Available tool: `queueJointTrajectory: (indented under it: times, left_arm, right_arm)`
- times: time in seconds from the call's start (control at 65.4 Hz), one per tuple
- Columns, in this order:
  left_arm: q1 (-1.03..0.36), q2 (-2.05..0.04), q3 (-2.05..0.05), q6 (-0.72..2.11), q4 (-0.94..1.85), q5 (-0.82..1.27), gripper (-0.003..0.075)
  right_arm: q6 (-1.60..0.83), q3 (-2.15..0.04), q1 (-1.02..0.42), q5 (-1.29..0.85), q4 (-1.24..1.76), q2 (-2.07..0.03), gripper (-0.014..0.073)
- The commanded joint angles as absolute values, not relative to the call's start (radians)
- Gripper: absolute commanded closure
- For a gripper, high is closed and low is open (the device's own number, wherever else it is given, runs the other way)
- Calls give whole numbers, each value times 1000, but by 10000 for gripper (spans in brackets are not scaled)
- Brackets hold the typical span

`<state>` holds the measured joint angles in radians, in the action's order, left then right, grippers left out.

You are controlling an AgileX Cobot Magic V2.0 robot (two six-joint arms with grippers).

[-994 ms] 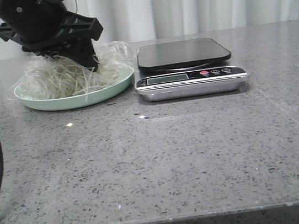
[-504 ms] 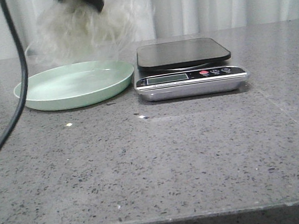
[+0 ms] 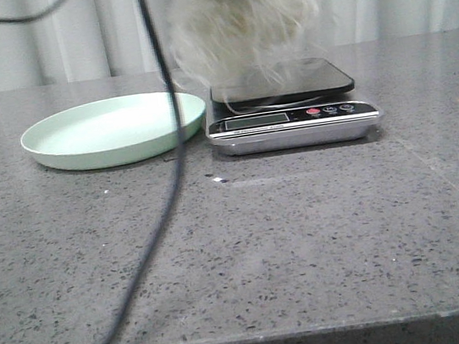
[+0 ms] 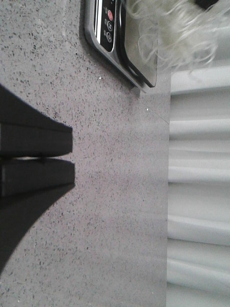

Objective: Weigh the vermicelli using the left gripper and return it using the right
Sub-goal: 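Lift the vermicelli and carry it over the scale with the left gripper, then lower the vermicelli onto the scale and open the left gripper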

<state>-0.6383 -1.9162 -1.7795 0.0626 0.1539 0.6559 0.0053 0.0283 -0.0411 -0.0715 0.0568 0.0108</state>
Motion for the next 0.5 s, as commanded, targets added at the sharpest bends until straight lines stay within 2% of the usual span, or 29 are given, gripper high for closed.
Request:
queueJointTrajectory:
  times: [0.0,0.122,0.214,0.321,0.382,0.489]
  left_arm:
    - [-659,-1897,-1817,55,169,558,582]
    - [-666,-1928,-1817,55,169,576,496]
    - [-668,-1932,-1817,55,169,582,374]
    - [-668,-1930,-1825,55,171,593,190]
    - [-668,-1927,-1846,53,171,626,130]
    - [-668,-1913,-1904,53,173,707,123]
  right_arm:
    - [0,19,-35,0,44,26,406]
    - [0,19,-35,0,44,26,406]
    - [0,19,-35,0,44,26,406]
    - [0,19,-35,0,44,26,406]
    - [0,19,-35,0,44,26,406]
    - [0,19,-35,0,44,26,406]
